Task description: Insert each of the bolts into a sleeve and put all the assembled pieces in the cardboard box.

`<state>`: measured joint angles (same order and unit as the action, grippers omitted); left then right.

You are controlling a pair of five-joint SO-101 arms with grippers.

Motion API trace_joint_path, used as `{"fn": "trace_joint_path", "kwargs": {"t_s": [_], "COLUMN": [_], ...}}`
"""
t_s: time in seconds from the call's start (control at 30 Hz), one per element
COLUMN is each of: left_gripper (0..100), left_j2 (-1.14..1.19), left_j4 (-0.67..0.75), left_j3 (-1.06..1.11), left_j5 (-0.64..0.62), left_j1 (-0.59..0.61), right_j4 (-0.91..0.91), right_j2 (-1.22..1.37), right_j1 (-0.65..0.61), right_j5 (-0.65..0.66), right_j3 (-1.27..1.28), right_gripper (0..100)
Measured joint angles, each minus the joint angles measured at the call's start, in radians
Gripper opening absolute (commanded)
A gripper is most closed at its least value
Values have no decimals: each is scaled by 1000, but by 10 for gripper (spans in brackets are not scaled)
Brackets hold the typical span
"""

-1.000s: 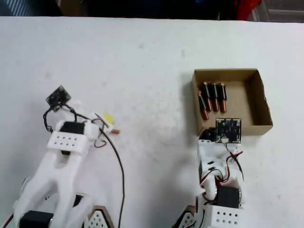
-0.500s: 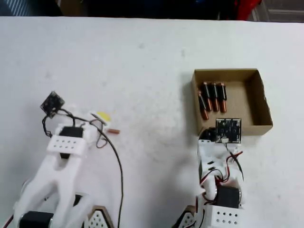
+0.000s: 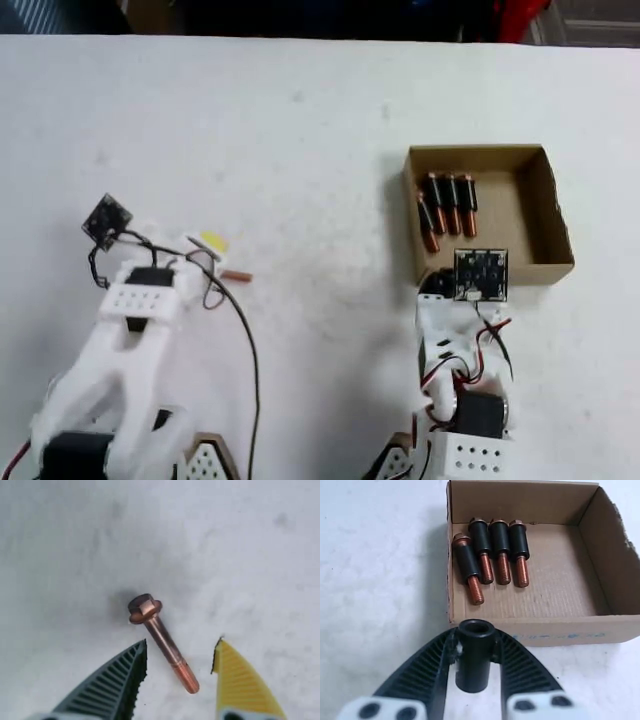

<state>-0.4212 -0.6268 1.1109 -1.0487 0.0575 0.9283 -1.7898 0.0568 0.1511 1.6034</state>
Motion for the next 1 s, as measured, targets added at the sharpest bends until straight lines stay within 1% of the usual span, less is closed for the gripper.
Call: {"fn": "trace_joint_path", "kwargs": {"t_s": [0.13,0.43,0.77,0.83,0.93,0.97,1.0], "left_gripper": [229,226,218,168,39,15,32], "left_j2": [97,272,351,353,353,353,353], "left_j4": [2,0,-2,-2,-2,-2,-2], "left_j3": [-34,-146,-218,-218,-219,-219,-219], "left_j5": [0,-2,-2,-2,-2,-2,-3], "left_j1": [21,23,31,44,49,49,49], "right_j4": [0,0,0,0,0,0,0], "right_j2": [0,0,0,0,0,0,0], "right_j1": [0,0,0,0,0,0,0], "right_j5": [0,0,0,0,0,0,0], "right_j3": [0,0,0,0,0,0,0], "right_gripper": [35,35,35,35,35,35,35]}}
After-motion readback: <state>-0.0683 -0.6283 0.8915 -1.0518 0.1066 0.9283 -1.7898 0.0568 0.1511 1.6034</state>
